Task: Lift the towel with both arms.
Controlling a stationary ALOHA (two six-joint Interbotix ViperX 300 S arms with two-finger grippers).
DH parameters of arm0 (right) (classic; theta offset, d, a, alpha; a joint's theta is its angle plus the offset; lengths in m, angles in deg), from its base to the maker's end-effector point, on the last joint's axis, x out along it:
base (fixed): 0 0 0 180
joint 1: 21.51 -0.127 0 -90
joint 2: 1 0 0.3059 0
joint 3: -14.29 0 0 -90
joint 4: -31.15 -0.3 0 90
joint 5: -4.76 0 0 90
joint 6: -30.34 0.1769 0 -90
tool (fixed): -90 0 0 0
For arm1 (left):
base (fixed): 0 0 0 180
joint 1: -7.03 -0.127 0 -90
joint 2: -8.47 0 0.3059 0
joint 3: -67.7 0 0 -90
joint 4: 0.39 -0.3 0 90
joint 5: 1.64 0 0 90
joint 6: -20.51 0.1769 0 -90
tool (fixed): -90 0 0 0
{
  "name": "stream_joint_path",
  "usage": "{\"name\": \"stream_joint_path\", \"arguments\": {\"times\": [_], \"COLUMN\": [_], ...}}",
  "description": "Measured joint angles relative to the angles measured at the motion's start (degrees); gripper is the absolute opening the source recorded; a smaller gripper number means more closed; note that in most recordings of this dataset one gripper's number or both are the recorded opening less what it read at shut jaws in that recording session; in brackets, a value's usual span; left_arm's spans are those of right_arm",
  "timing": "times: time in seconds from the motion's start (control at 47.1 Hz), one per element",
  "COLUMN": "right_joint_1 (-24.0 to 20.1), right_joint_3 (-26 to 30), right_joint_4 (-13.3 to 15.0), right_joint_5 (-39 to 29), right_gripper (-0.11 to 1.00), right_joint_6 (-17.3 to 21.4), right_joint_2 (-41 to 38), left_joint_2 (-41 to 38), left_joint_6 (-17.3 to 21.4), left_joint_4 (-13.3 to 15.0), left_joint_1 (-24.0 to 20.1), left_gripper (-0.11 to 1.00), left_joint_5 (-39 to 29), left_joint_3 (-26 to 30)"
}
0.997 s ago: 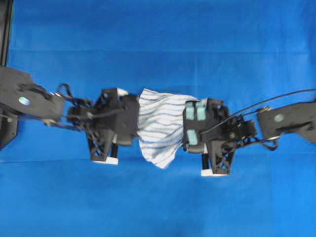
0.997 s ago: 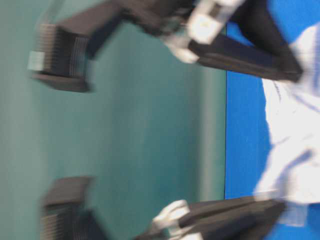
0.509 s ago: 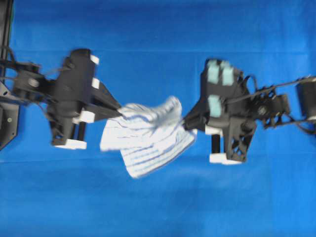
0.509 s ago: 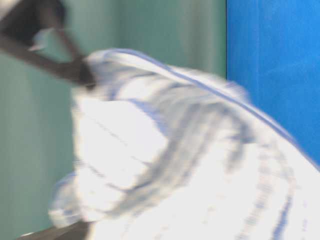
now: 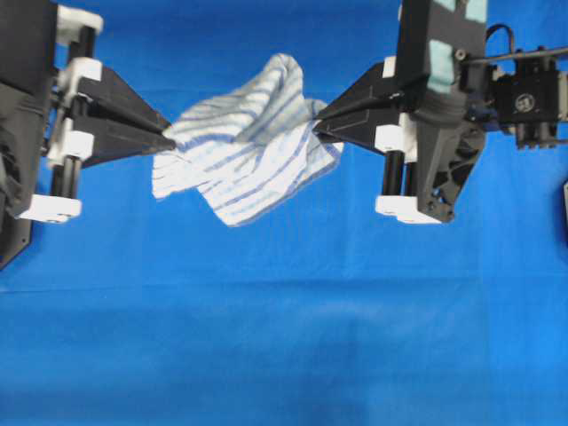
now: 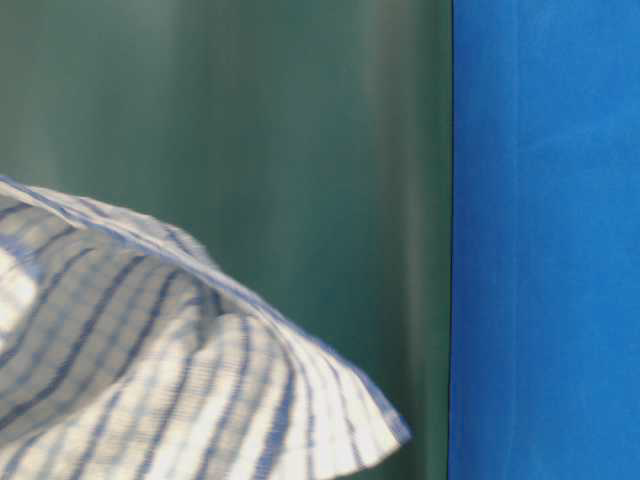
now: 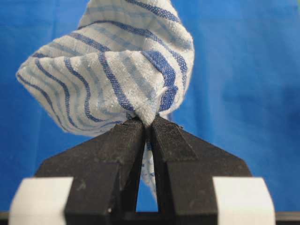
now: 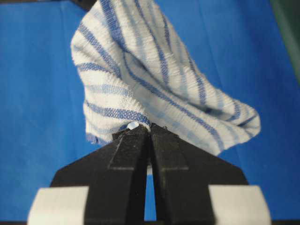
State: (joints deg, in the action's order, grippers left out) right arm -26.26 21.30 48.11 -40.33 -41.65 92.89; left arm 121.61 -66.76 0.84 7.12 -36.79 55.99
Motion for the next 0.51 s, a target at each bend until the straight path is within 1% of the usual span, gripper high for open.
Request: {"name": "stream_joint_path", "arguments": {"times": [0.276,0.509], "right_joint_1": [0.0,0.1], "right_joint_3": [1.4,1.3], "right_joint_4": [0.1,0.1], "right_joint_5": [-1.0,-1.1], "right_gripper": [0.02,0.02], "right_joint_6": [-0.1,-1.8], "right_joint_2": [0.4,0.5], "left_joint_2": [0.4,0.0], "left_joint_6": [0.0,0.0], "left_joint_4": [0.0,-0.1], "left_joint_1": [-0.1,-0.1], "left_gripper": [0.03,0.03], "left_joint_5": [-0.4,-0.2], "left_joint_3": [0.9,0.9]}}
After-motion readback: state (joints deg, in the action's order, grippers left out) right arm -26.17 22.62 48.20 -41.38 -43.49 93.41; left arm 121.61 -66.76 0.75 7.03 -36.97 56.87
